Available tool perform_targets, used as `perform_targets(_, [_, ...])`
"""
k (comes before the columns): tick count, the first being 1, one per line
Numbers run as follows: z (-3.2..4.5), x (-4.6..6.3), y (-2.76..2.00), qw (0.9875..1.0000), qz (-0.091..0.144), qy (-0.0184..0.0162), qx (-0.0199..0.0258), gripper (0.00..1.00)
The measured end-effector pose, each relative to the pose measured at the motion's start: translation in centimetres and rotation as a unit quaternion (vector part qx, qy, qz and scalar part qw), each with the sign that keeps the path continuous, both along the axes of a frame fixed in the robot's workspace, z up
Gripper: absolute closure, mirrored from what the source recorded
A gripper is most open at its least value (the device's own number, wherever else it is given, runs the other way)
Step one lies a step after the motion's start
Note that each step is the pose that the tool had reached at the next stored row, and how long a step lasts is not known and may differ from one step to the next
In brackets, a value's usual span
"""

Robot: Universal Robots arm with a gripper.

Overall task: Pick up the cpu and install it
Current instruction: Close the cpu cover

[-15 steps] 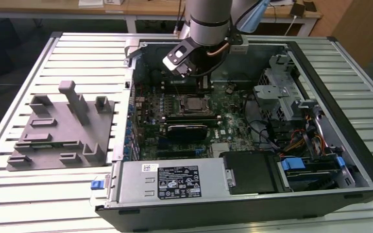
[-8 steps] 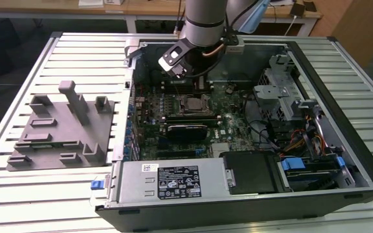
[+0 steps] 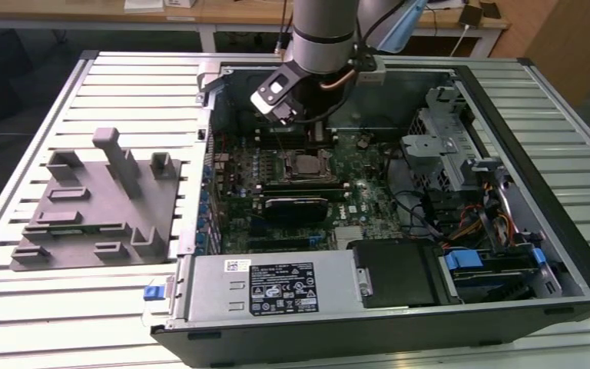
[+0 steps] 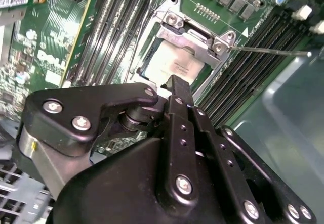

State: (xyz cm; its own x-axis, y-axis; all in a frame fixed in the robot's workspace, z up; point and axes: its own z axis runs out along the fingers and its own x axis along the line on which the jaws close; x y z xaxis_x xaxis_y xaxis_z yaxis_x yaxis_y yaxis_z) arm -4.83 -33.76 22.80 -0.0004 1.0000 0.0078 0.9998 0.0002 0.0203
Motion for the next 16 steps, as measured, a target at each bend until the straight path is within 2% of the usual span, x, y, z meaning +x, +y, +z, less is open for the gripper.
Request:
perform_targets(5, [0.0,0.0,0.0,0.999,0.046,0.0,-0.0001,0.89])
perform_targets(9, [-0.01,0.0,0.0,0.9967,0.082,0.0,0.0,0.89])
perform_targets(13, [-0.01,0.0,0.0,0.993,0.118,0.0,0.0,0.89])
perform_targets(16, [-0.01,0.0,0.0,0.9894,0.145,0.0,0.0,0.89])
